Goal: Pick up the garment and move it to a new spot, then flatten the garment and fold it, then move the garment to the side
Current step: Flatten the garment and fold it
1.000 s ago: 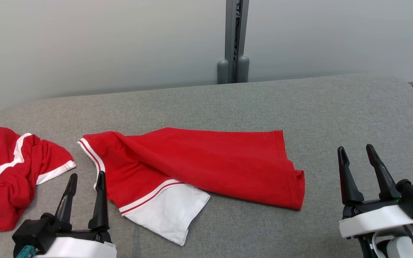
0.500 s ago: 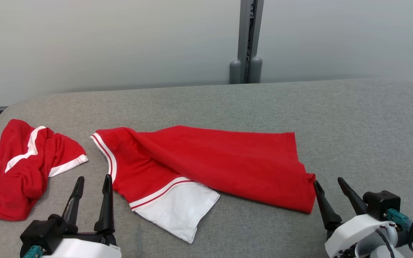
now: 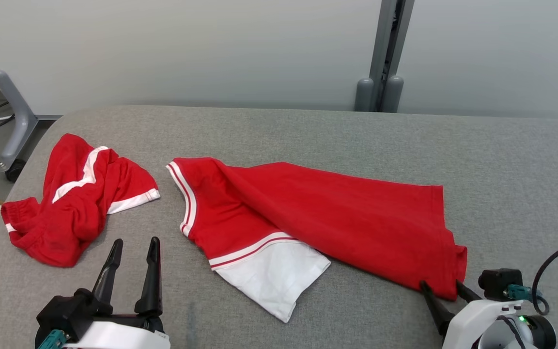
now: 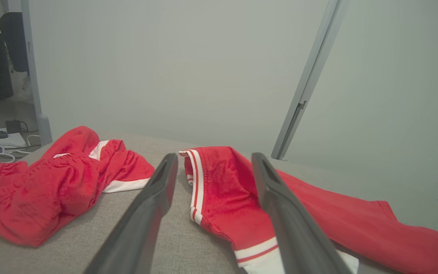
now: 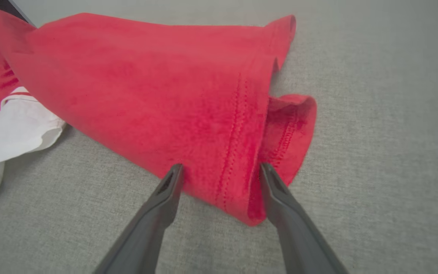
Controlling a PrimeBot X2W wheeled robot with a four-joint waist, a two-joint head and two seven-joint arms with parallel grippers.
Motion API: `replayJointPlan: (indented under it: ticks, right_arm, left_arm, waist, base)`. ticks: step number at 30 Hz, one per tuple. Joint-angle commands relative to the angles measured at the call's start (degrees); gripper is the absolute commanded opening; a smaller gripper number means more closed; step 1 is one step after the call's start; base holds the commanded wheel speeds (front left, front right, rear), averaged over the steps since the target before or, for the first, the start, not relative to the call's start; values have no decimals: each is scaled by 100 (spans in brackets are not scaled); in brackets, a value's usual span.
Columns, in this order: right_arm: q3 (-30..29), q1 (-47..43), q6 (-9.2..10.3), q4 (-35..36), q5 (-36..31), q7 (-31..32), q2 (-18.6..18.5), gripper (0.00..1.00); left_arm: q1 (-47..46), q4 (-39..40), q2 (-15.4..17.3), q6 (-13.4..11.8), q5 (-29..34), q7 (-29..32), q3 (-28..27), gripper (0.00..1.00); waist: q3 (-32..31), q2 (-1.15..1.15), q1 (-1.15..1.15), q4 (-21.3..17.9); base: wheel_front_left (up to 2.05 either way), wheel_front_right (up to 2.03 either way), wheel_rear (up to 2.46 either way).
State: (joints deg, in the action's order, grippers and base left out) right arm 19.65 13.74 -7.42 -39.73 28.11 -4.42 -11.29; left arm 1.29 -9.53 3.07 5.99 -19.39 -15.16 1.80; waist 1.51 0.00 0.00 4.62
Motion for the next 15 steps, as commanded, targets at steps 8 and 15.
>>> replayJointPlan:
  ticks: [8, 15]
  right_arm:
    - [244, 86, -13, -80, 215, 40, -119, 49]
    - [439, 97, -13, 123, 246, -187, -187, 0]
  left_arm:
    - [-61, -49, 14, 42, 28, -16, 1, 100]
    - [1, -71, 5, 60, 38, -16, -7, 100]
  waist:
    - [-19, 0, 0, 169]
    - [-76, 0, 0, 95]
  base:
    - [0, 0, 0]
    - [0, 0, 0]
